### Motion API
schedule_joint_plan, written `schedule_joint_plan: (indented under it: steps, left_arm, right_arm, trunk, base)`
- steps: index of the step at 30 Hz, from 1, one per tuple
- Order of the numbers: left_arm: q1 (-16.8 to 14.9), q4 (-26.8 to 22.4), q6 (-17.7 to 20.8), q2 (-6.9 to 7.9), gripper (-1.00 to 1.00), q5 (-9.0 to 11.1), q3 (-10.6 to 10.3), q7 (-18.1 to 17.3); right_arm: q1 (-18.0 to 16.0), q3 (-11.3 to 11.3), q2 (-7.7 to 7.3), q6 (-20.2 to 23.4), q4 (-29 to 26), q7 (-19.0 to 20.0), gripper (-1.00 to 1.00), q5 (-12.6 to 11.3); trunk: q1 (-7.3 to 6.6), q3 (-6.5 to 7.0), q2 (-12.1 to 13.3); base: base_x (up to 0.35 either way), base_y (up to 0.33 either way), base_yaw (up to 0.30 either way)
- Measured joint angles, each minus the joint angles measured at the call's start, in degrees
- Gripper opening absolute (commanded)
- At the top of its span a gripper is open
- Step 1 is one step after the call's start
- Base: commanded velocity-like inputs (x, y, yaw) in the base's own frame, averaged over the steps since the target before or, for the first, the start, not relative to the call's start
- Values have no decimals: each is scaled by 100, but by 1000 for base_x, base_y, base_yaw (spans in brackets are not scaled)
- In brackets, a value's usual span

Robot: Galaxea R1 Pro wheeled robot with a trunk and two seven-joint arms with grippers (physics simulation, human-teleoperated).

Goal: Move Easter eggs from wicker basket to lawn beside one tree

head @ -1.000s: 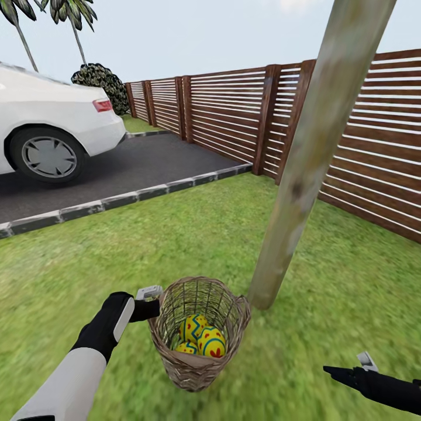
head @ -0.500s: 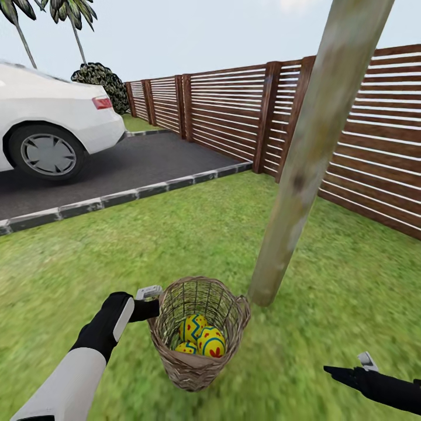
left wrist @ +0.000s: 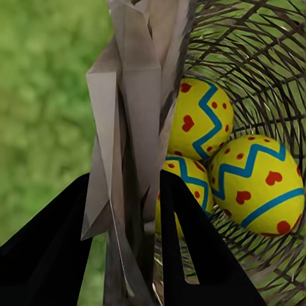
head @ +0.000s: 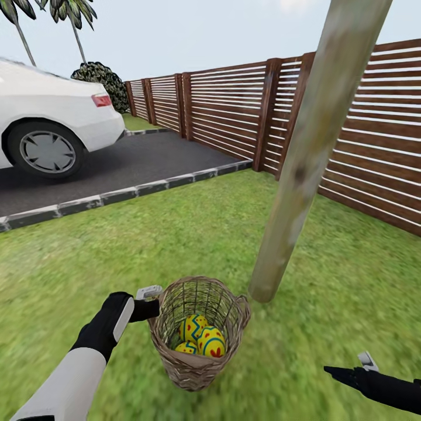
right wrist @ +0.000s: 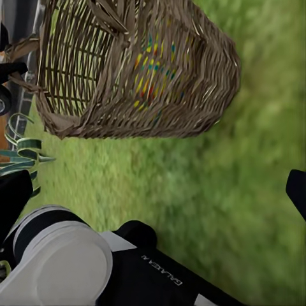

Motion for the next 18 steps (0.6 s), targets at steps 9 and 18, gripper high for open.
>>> schedule_joint_plan:
  steps: [9, 18]
  left_arm:
    - [-5, -63, 0, 2, -100, 263, -9, 12]
    - [-4, -75, 12, 75, -100, 455, 15, -51]
  right_arm:
    - [0, 1, 4, 0, 0, -2, 100, 0]
    - [0, 1, 2, 0, 0, -2, 100, 8]
  trunk:
    - [196, -160, -362]
    - [285, -233, -524]
  base:
    - [0, 0, 0]
    - [0, 0, 0]
